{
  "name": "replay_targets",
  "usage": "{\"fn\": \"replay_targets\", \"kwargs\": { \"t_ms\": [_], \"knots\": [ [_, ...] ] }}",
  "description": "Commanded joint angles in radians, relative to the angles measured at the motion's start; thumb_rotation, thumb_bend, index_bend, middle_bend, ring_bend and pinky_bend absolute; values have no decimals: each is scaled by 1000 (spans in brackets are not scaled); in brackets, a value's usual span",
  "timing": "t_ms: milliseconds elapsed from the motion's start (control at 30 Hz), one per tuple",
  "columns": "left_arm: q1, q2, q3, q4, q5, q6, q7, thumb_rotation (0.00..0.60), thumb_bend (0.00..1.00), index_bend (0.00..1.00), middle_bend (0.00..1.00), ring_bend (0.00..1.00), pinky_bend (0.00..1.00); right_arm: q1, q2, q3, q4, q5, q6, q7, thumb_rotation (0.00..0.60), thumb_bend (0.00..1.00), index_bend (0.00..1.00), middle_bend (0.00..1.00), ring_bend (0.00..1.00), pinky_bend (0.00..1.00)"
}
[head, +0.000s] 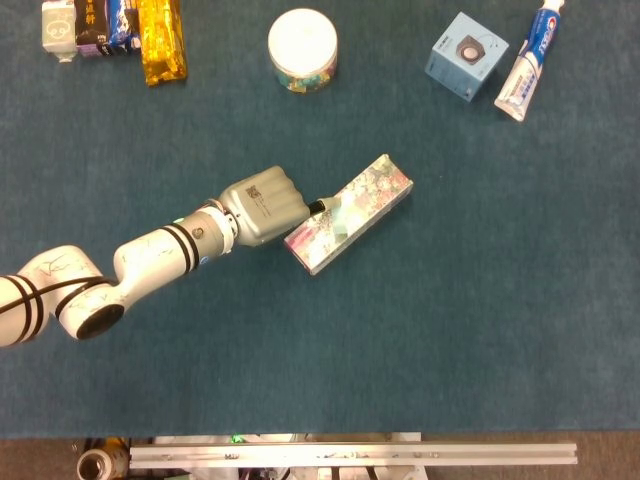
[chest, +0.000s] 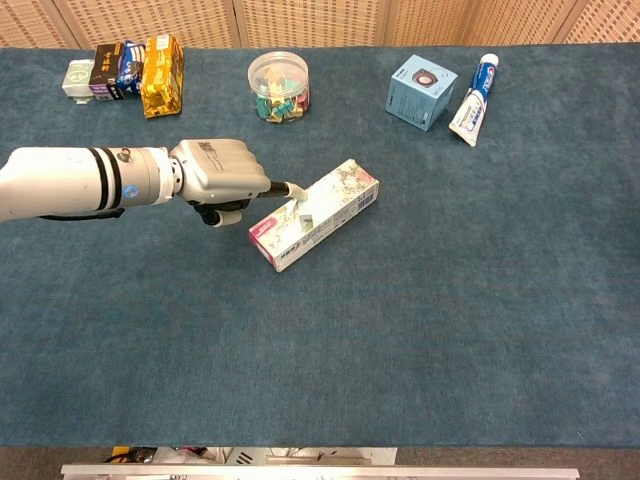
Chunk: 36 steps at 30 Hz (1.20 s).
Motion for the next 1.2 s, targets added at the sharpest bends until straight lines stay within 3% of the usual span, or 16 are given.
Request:
{"fn": "replay_targets", "kwargs": {
  "t_ms": [33,1200],
  "knots": [
    [2,7,3,-12,-1,9,5,600,554,58,865,981,1000,-1,1,0,-1,0,1,-1,600,353,530,719,831,827],
    [-29,-13,3,-30,-99,20,84,600,554,58,861,976,1000,-20,18,3,0,6,5,12,600,352,530,731,855,827]
  ]
}}
